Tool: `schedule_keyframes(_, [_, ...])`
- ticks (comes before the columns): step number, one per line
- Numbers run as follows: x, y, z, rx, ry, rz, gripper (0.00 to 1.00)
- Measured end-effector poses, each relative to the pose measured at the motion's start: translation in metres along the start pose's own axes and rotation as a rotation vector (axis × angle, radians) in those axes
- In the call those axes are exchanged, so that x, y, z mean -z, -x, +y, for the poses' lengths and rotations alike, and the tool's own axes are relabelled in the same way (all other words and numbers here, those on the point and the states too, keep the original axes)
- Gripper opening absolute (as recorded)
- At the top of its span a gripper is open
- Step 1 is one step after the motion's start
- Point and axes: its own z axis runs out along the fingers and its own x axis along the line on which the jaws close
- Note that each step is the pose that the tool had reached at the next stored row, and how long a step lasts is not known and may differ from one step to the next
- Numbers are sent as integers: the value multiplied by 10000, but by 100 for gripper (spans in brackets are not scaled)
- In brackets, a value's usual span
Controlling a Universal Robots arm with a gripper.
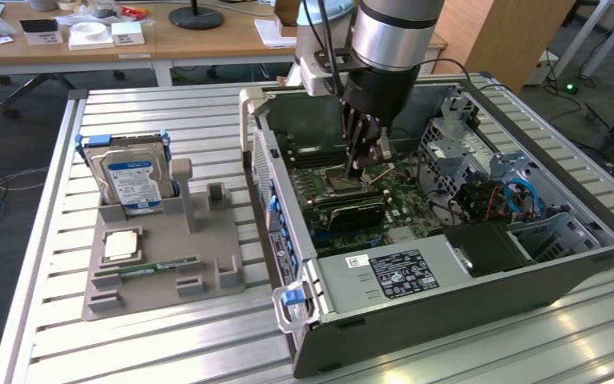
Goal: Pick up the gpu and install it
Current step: 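Press down on the gpu until it lock into place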
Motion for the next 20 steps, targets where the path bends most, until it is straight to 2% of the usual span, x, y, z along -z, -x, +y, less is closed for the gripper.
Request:
schedule_keyframes(7, [-7,0,0,1,-2,-4,11])
schedule_keyframes(13, [-105,-3,1,1,-1,3,11])
schedule_keyframes(16, [-157,-5,2,2,-1,40,11])
schedule_keyframes(19, [-196,-6,3,2,-1,119,11])
schedule_keyframes(20, [-204,-6,3,2,-2,124,11])
